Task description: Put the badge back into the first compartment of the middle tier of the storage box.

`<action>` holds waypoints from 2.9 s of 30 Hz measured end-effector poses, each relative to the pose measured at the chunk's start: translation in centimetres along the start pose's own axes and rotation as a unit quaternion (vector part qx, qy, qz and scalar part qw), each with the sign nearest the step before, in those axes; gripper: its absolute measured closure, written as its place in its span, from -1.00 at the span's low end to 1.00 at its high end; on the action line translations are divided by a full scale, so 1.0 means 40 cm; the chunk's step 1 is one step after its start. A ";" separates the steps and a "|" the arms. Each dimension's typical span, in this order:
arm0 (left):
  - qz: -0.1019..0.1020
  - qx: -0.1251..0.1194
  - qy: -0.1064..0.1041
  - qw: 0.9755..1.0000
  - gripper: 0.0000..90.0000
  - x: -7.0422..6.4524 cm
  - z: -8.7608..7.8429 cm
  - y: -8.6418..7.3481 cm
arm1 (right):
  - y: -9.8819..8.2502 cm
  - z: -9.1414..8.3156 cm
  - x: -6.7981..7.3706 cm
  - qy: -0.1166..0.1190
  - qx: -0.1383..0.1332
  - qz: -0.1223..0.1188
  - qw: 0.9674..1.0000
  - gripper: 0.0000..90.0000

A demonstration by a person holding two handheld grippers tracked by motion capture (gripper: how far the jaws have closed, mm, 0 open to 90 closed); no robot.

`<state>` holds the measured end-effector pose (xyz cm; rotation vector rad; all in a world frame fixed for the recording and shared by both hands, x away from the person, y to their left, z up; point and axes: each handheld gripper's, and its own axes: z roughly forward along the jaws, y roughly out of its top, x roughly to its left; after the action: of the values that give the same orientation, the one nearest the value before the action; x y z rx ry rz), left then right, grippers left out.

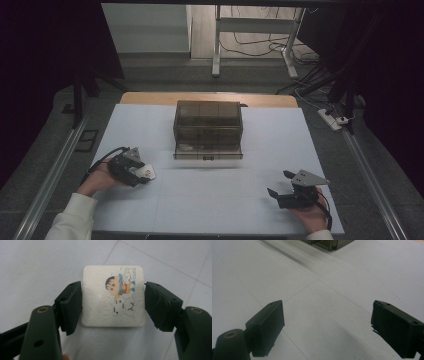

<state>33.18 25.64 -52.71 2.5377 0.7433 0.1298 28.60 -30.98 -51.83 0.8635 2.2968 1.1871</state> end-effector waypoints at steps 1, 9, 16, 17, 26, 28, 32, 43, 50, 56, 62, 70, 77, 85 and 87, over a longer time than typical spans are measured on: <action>-0.005 -0.001 0.003 1.000 -0.27 0.001 -0.001 -0.001 | 0.000 0.000 0.000 0.000 0.000 0.000 1.000 -0.75; -0.034 -0.021 0.023 0.999 -0.27 0.008 -0.019 -0.006 | 0.000 0.000 0.000 0.001 0.003 -0.001 1.000 -0.75; -0.055 -0.037 0.035 0.997 -0.28 0.011 -0.028 -0.008 | 0.000 0.000 0.000 0.001 0.003 -0.001 1.000 -0.75; -0.057 -0.040 0.036 0.997 -0.28 0.012 -0.030 -0.008 | 0.000 0.000 0.000 0.001 0.003 -0.001 1.000 -0.75; -0.066 -0.068 0.046 0.994 -0.28 0.010 -0.050 -0.008 | 0.000 0.000 0.000 0.000 0.004 -0.001 1.000 -0.75; -0.068 -0.072 0.048 0.994 -0.28 0.010 -0.053 -0.008 | 0.000 0.000 0.000 0.000 0.003 -0.002 1.000 -0.75; -0.072 -0.082 0.053 0.993 -0.28 0.010 -0.060 -0.009 | 0.000 0.000 0.000 0.001 0.005 -0.002 1.000 -0.75; -0.082 -0.111 0.066 0.988 -0.28 0.010 -0.079 -0.010 | 0.000 0.001 0.000 0.000 0.003 -0.002 1.000 -0.75; -0.079 -0.126 0.076 0.986 -0.28 0.001 -0.090 0.000 | 0.000 0.001 0.000 0.000 0.003 -0.002 1.000 -0.75; -0.070 -0.137 0.075 0.985 -0.28 -0.009 -0.101 0.013 | 0.000 0.001 0.000 0.000 0.005 -0.003 1.000 -0.75; -0.057 -0.142 0.083 0.985 -0.28 -0.024 -0.110 0.031 | 0.000 0.001 0.000 0.000 0.003 -0.002 1.000 -0.75; -0.046 -0.150 0.083 0.984 -0.28 -0.039 -0.117 0.049 | 0.001 0.001 0.001 -0.002 0.004 -0.003 1.000 -0.75; -0.047 -0.157 0.084 0.983 -0.28 -0.048 -0.121 0.066 | 0.001 0.000 0.001 -0.001 0.002 -0.002 1.000 -0.75; -0.043 -0.159 0.085 0.983 -0.28 -0.056 -0.118 0.089 | 0.001 0.000 0.001 -0.001 0.003 -0.004 1.000 -0.75; -0.042 -0.160 0.085 0.983 -0.28 -0.057 -0.117 0.094 | 0.001 0.000 0.001 -0.001 0.003 -0.003 1.000 -0.75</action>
<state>32.01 23.68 -46.69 2.2054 0.8221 0.4078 28.59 -30.94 -51.79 0.8582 2.3005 1.1757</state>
